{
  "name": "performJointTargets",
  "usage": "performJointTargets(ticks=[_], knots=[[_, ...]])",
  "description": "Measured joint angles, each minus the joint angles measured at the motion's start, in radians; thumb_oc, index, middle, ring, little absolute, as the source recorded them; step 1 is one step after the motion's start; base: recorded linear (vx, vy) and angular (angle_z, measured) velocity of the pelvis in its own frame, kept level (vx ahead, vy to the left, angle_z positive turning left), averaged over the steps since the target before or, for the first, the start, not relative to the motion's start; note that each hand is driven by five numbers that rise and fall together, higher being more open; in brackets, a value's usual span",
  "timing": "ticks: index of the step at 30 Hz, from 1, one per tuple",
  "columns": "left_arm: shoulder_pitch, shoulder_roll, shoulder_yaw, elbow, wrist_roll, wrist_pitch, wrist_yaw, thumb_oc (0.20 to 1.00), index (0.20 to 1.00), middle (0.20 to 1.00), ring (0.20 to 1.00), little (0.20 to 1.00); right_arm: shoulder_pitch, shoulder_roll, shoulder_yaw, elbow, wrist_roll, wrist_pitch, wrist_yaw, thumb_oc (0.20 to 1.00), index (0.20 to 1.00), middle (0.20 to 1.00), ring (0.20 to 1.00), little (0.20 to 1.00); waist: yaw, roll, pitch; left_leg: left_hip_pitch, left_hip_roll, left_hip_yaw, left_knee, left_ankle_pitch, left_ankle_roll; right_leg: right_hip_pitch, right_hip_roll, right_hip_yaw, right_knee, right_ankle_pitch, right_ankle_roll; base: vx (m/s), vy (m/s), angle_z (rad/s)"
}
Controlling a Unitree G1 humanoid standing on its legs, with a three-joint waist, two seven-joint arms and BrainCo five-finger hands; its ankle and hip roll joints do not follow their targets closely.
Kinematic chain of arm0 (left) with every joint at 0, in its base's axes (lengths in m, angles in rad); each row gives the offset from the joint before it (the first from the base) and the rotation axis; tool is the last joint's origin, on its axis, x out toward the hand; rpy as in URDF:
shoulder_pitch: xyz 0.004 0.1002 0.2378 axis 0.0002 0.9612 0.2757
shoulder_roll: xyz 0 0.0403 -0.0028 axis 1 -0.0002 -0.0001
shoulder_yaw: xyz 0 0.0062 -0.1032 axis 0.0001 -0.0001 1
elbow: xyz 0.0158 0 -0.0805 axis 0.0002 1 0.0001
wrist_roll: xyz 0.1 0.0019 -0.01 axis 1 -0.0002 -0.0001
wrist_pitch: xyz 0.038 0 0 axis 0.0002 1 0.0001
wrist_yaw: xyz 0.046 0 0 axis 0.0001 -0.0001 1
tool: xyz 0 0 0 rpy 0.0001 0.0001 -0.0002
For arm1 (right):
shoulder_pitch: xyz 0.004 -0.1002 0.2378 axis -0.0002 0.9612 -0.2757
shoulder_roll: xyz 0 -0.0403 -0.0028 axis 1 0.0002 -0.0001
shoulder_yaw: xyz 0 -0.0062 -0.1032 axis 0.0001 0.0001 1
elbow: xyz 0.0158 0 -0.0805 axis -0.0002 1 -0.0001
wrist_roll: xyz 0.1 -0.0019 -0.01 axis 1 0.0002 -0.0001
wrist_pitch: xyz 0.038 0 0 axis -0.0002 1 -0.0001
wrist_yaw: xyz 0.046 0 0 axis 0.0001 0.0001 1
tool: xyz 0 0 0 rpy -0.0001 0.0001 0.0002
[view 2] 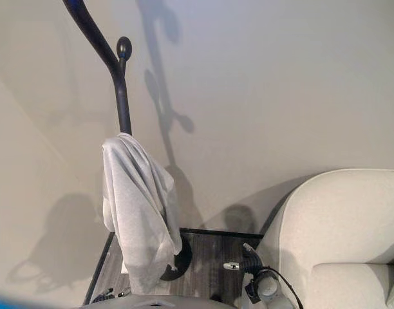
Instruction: Hang the clothes on the sofa on the clothes rack.
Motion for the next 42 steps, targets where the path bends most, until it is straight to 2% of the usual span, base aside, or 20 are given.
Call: performJointTargets(ticks=[5, 6, 7, 8, 10, 12, 15, 16, 17, 18, 19, 20, 21, 23, 24, 26, 29, 31, 33, 42], knots=[[-0.070, 0.009, -0.008, 0.006, -0.004, 0.000, 0.005, 1.000, 1.000, 1.000, 1.000, 1.000, -0.040, 0.001, 0.015, 0.088, 0.007, -0.003, 0.002, 1.000, 1.000, 1.000, 1.000, 1.000, 0.004, -0.011, 0.038, -0.085, 0.002, -0.061, 0.113, -0.020, -0.033, -0.020, 0.004, -0.019, 0.003, -0.002, -0.017, -0.09, 0.098, 0.18], [-0.092, 0.008, -0.004, 0.015, -0.005, -0.002, 0.007, 1.000, 1.000, 1.000, 1.000, 1.000, -0.069, 0.010, 0.012, 0.103, 0.009, -0.002, -0.002, 1.000, 1.000, 1.000, 1.000, 1.000, 0.000, -0.033, 0.073, -0.106, 0.000, -0.080, 0.170, -0.056, -0.067, -0.021, -0.017, -0.030, 0.000, 0.012, -0.043, -0.06, 0.254, 0.08], [-0.105, 0.016, -0.003, 0.023, -0.008, -0.001, 0.010, 1.000, 1.000, 1.000, 1.000, 1.000, -0.085, 0.020, 0.006, 0.120, 0.011, 0.001, -0.004, 1.000, 1.000, 1.000, 1.000, 1.000, 0.000, -0.034, 0.073, -0.127, 0.015, -0.117, 0.217, -0.063, -0.079, -0.024, -0.028, -0.025, -0.002, 0.014, -0.041, -0.02, 0.272, 0.00], [-0.109, 0.018, -0.006, 0.030, -0.009, -0.001, 0.015, 1.000, 1.000, 1.000, 1.000, 1.000, -0.091, 0.020, 0.005, 0.130, 0.011, 0.001, -0.005, 1.000, 1.000, 1.000, 1.000, 1.000, 0.001, -0.046, 0.078, -0.128, 0.048, -0.153, 0.223, -0.065, -0.090, -0.029, -0.030, -0.019, -0.002, 0.009, -0.029, 0.03, 0.258, -0.08], [-0.112, 0.005, -0.011, 0.039, -0.008, -0.001, 0.017, 1.000, 1.000, 1.000, 1.000, 1.000, -0.093, 0.005, -0.010, 0.143, 0.013, 0.001, -0.010, 1.000, 1.000, 1.000, 1.000, 1.000, -0.006, -0.021, 0.080, -0.099, 0.130, -0.177, 0.178, -0.069, -0.100, -0.032, -0.037, -0.004, -0.003, 0.015, -0.002, 0.02, 0.377, -0.15], [-0.124, -0.009, -0.018, 0.056, -0.007, 0.000, 0.017, 1.000, 1.000, 1.000, 1.000, 1.000, -0.088, 0.004, -0.066, 0.178, 0.029, 0.005, -0.015, 1.000, 1.000, 1.000, 1.000, 1.000, -0.030, 0.005, 0.074, -0.055, 0.154, -0.186, 0.065, -0.069, -0.101, -0.041, -0.068, -0.006, -0.003, 0.023, 0.031, 0.00, 0.384, -0.02], [-0.136, -0.016, -0.046, 0.060, 0.004, -0.003, 0.015, 1.000, 1.000, 1.000, 1.000, 1.000, -0.065, -0.007, -0.117, 0.206, 0.057, 0.006, -0.027, 1.000, 1.000, 1.000, 1.000, 1.000, -0.034, 0.031, 0.058, -0.030, 0.105, -0.126, 0.012, -0.044, -0.102, -0.080, -0.130, 0.028, 0.000, 0.046, 0.083, -0.05, 0.339, -0.22], [-0.139, -0.008, -0.040, 0.072, 0.005, -0.002, 0.016, 1.000, 1.000, 1.000, 1.000, 1.000, -0.064, 0.016, -0.152, 0.231, 0.085, 0.020, -0.033, 1.000, 1.000, 1.000, 1.000, 1.000, -0.033, 0.007, 0.055, -0.029, 0.047, -0.090, -0.002, -0.016, -0.095, -0.103, -0.187, 0.059, 0.003, 0.068, 0.092, -0.11, 0.238, -0.55], [-0.139, 0.002, -0.025, 0.074, 0.004, -0.003, 0.016, 1.000, 1.000, 1.000, 1.000, 1.000, -0.062, 0.042, -0.160, 0.251, 0.101, 0.024, -0.035, 1.000, 1.000, 1.000, 1.000, 1.000, -0.037, -0.021, 0.057, -0.031, -0.003, -0.063, -0.001, -0.014, -0.068, -0.125, -0.233, 0.079, 0.004, 0.102, 0.090, -0.11, 0.198, -0.79], [-0.138, 0.008, -0.012, 0.087, 0.003, -0.002, 0.016, 1.000, 1.000, 1.000, 1.000, 1.000, -0.064, 0.070, -0.159, 0.259, 0.112, 0.030, -0.036, 1.000, 1.000, 1.000, 1.000, 1.000, -0.027, -0.040, 0.060, -0.033, -0.031, -0.024, 0.000, -0.016, -0.042, -0.152, -0.259, 0.065, 0.004, 0.165, 0.082, -0.11, 0.178, -0.94], [-0.133, 0.017, -0.009, 0.107, 0.002, 0.000, 0.016, 1.000, 1.000, 1.000, 1.000, 1.000, -0.068, 0.102, -0.147, 0.267, 0.129, 0.033, -0.035, 1.000, 1.000, 1.000, 1.000, 1.000, -0.029, -0.047, 0.068, -0.034, -0.046, 0.011, -0.002, -0.019, -0.012, -0.176, -0.263, 0.004, 0.004, 0.243, 0.057, -0.11, 0.172, -0.85], [-0.122, 0.021, -0.010, 0.104, 0.002, -0.001, 0.015, 1.000, 1.000, 1.000, 1.000, 1.000, -0.041, 0.127, -0.137, 0.277, 0.137, 0.033, -0.034, 1.000, 1.000, 1.000, 1.000, 1.000, -0.030, -0.043, 0.072, -0.026, -0.059, 0.021, -0.002, -0.021, 0.017, -0.175, -0.262, -0.074, 0.040, 0.248, 0.074, -0.14, 0.174, -0.49], [-0.120, 0.024, -0.011, 0.099, 0.002, -0.002, 0.014, 1.000, 1.000, 1.000, 1.000, 1.000, -0.031, 0.137, -0.130, 0.293, 0.145, 0.032, -0.032, 1.000, 1.000, 1.000, 1.000, 1.000, -0.027, -0.042, 0.073, -0.022, -0.060, 0.023, -0.002, -0.020, 0.036, -0.182, -0.244, -0.075, 0.120, 0.163, 0.114, -0.11, 0.118, -0.09], [-0.111, 0.033, -0.018, 0.101, 0.003, -0.001, 0.011, 1.000, 1.000, 1.000, 1.000, 1.000, -0.034, 0.134, -0.133, 0.297, 0.170, 0.028, -0.032, 1.000, 1.000, 1.000, 1.000, 1.000, -0.020, -0.029, 0.074, -0.033, -0.035, 0.034, 0.004, -0.006, 0.041, -0.209, -0.154, -0.019, 0.299, -0.038, 0.106, -0.05, 0.024, -0.06], [-0.112, 0.036, -0.020, 0.107, 0.003, 0.000, 0.011, 1.000, 1.000, 1.000, 1.000, 1.000, -0.039, 0.134, -0.136, 0.301, 0.179, 0.027, -0.032, 1.000, 1.000, 1.000, 1.000, 1.000, -0.019, -0.023, 0.075, -0.032, -0.026, 0.029, 0.004, -0.002, 0.040, -0.202, -0.113, -0.011, 0.320, -0.091, 0.101, 0.01, -0.052, -0.07], [-0.099, 0.037, -0.032, 0.110, 0.001, 0.001, 0.011, 1.000, 1.000, 1.000, 1.000, 1.000, -0.055, 0.132, -0.143, 0.343, 0.188, 0.024, -0.031, 1.000, 1.000, 1.000, 1.000, 1.000, -0.019, -0.033, 0.072, -0.031, -0.041, 0.032, 0.005, -0.001, 0.039, -0.131, -0.104, 0.000, 0.192, -0.094, 0.091, 0.06, -0.067, -0.04], [-0.091, 0.014, -0.036, 0.104, 0.001, -0.001, 0.005, 1.000, 1.000, 1.000, 1.000, 1.000, -0.065, 0.120, -0.149, 0.372, 0.207, 0.025, -0.025, 1.000, 1.000, 1.000, 1.000, 1.000, -0.020, -0.008, 0.067, -0.004, -0.035, 0.037, 0.004, -0.011, 0.024, -0.012, -0.081, -0.005, 0.004, -0.008, 0.076, 0.11, -0.059, -0.08], [-0.067, -0.024, -0.037, 0.105, 0.002, -0.001, -0.002, 1.000, 1.000, 1.000, 1.000, 1.000, -0.040, 0.090, -0.164, 0.448, 0.224, 0.027, -0.013, 1.000, 1.000, 1.000, 1.000, 1.000, -0.026, 0.036, 0.017, 0.023, -0.003, 0.040, -0.002, -0.030, -0.005, 0.019, -0.048, -0.003, -0.004, -0.020, 0.051, 0.08, -0.068, -0.09], [-0.061, -0.031, -0.039, 0.102, 0.002, -0.001, -0.006, 1.000, 1.000, 1.000, 1.000, 1.000, -0.019, 0.074, -0.170, 0.441, 0.225, 0.030, -0.004, 1.000, 1.000, 1.000, 1.000, 1.000, -0.028, 0.052, 0.002, 0.023, 0.014, 0.039, -0.002, -0.031, -0.013, 0.018, -0.030, -0.003, -0.004, -0.026, 0.039, 0.07, -0.067, -0.04], [-0.060, -0.031, -0.048, 0.113, 0.004, 0.000, -0.029, 1.000, 1.000, 1.000, 1.000, 1.000, -0.016, 0.067, -0.186, 0.412, 0.266, 0.031, 0.006, 1.000, 1.000, 1.000, 1.000, 1.000, -0.028, 0.053, -0.008, 0.023, 0.037, 0.030, -0.002, -0.023, -0.028, 0.023, -0.006, -0.012, -0.003, -0.027, 0.016, 0.03, -0.018, 0.02]])
